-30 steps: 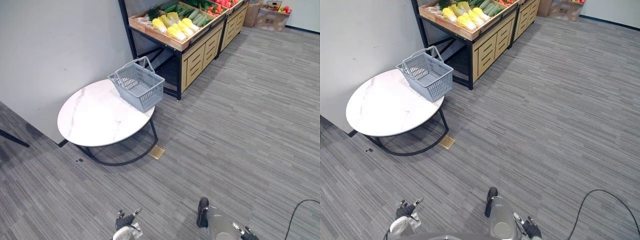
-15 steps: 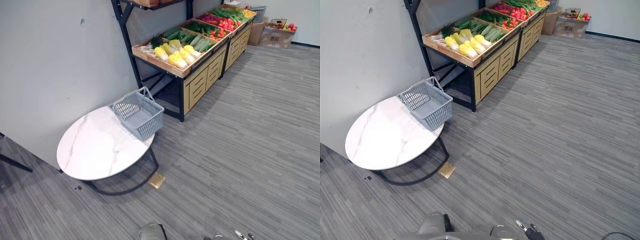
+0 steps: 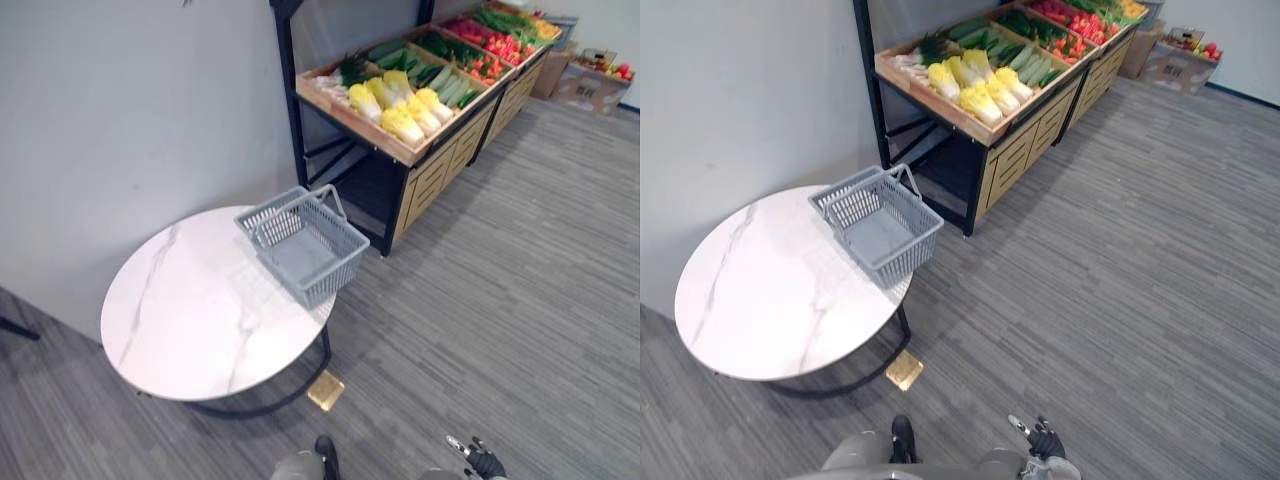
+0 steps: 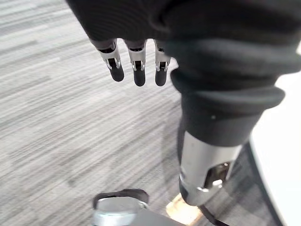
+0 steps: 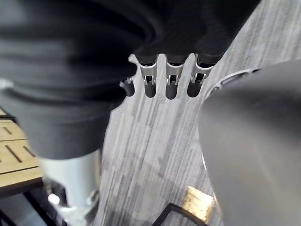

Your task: Pick vegetable in the basket

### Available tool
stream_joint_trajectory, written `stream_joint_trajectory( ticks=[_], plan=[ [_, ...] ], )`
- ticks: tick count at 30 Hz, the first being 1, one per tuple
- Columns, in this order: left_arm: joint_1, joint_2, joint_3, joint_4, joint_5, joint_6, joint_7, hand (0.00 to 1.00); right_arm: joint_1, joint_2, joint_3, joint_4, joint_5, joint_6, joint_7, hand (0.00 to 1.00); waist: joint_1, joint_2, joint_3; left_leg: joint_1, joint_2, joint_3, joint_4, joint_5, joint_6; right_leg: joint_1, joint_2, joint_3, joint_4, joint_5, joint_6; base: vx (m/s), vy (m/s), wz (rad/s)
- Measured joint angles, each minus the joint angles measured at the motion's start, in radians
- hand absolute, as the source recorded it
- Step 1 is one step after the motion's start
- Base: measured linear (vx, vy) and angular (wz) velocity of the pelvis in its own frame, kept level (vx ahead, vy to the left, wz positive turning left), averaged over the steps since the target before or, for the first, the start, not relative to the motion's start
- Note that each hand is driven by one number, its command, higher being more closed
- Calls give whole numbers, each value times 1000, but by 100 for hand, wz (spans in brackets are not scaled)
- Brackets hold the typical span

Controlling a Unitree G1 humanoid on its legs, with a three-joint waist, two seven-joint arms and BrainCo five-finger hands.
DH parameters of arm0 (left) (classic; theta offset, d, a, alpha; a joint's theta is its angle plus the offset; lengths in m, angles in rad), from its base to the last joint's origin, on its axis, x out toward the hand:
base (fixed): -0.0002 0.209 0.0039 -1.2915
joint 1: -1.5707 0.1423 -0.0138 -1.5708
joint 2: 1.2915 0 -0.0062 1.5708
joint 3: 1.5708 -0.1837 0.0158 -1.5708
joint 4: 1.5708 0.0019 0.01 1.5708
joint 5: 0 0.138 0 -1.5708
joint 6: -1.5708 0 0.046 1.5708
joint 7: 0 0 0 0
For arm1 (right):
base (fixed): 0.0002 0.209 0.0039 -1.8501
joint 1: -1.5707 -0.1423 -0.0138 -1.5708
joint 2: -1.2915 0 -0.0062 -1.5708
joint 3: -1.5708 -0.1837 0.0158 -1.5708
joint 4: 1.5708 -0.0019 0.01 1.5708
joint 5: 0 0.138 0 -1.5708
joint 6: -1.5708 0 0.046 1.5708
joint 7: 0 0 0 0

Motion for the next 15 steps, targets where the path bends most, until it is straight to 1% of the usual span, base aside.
stream_joint_trajectory(
  ticks=[1, 2, 3, 4, 5, 6, 7, 8, 9, 10, 11, 12, 13, 14, 15],
  plan=[
    [-2, 3, -8, -7, -2, -1, 6, 0, -1, 0, 6, -2, 3, 1, -3, 0, 0, 0, 0, 21, 0, -4, -14, -3, 0, -18, 10, -16, 21, -20, -8, 318, 46, 21],
    [-35, 2, -31, -28, -39, -6, 24, 0, -1, 1, 21, -13, 9, 1, -7, 0, -4, 1, 0, 65, 1, -29, -35, -16, 2, -56, 27, -71, 10, -85, -10, 386, 21, 28],
    [-47, 8, -37, -35, -46, -9, 35, 0, 0, -1, 36, -24, 9, -1, -8, 0, -10, 1, 1, 84, 6, -42, -42, -25, -1, -75, 38, -107, -34, -109, -23, 318, 7, 32],
    [-52, 10, -37, -44, -68, -14, 39, 0, 0, -2, 43, -34, 9, -1, -8, 0, -16, 2, 1, 90, 11, -52, -41, -32, -2, -86, 45, -130, -80, -117, -27, 328, -56, 40],
    [-70, 9, -38, -59, -103, -32, 44, 0, 0, -2, 48, -42, 8, -4, -9, 0, -29, 9, 4, 107, 24, -72, -39, -48, -10, -103, 67, -154, -209, -117, -27, 336, -94, 50],
    [-84, 2, -46, -69, -123, -48, 44, 0, 0, -3, 47, -47, 7, -6, -9, 0, -32, 17, 6, 120, 40, -91, -37, -58, -13, -123, 97, -145, -351, -110, -18, 413, -127, 55],
    [-90, -1, -54, -80, -129, -51, 44, 0, 0, -5, 47, -52, 3, -6, -10, 0, -33, 20, 5, 122, 51, -105, -33, -64, -21, -134, 113, -130, -425, -98, -9, 385, -160, 67],
    [-105, -4, -71, -92, -146, -64, 44, 0, -1, -6, 47, -55, 1, -10, -9, 0, -36, 27, 7, 122, 74, -141, -15, -72, -41, -146, 149, -78, -579, -61, 2, 429, -215, 85],
    [-116, -5, -79, -99, -146, -85, 45, 0, -2, -7, 48, -54, -5, -17, -8, 0, -36, 30, 8, 124, 98, -180, 1, -90, -68, -148, 184, -2, -728, 9, 12, 452, -249, 90],
    [-118, -8, -81, -100, -145, -93, 46, 0, -2, -7, 48, -54, -13, -19, -8, 0, -35, 30, 8, 127, 108, -199, 3, -97, -80, -145, 199, 33, -794, 47, 21, 484, -333, 93],
    [-116, -16, -84, -98, -145, -104, 46, 0, -1, -8, 48, -54, -33, -21, -6, 0, -32, 28, 10, 143, 124, -235, 4, -116, -110, -122, 217, 105, -900, 99, 41, 382, -321, 75],
    [-111, -13, -82, -97, -146, -108, 46, 0, 1, -8, 48, -53, -39, -20, -6, 0, -30, 24, 12, 155, 128, -256, 5, -127, -127, -107, 219, 134, -932, 102, 47, 470, -461, 109],
    [-103, -15, -75, -91, -146, -106, 47, 0, 5, -9, 43, -49, -39, -15, -5, 0, -29, 17, 15, 182, 133, -305, 7, -159, -167, -69, 218, 171, -936, 164, 68, 522, -567, 118],
    [-100, -38, -73, -75, -145, -103, 47, 0, -1, -33, 46, -49, -41, -5, -6, 0, -31, 41, 27, 196, 175, -336, 17, -170, -179, -65, 249, 161, -851, 184, 60, 518, -563, 121],
    [-96, -51, -72, -73, -144, -98, 47, 0, -2, -50, 47, -47, -41, -2, -6, 0, -30, 63, 29, 199, 196, -337, 20, -170, -178, -67, 263, 147, -809, 159, 32, 485, -486, 96]
  ],
)
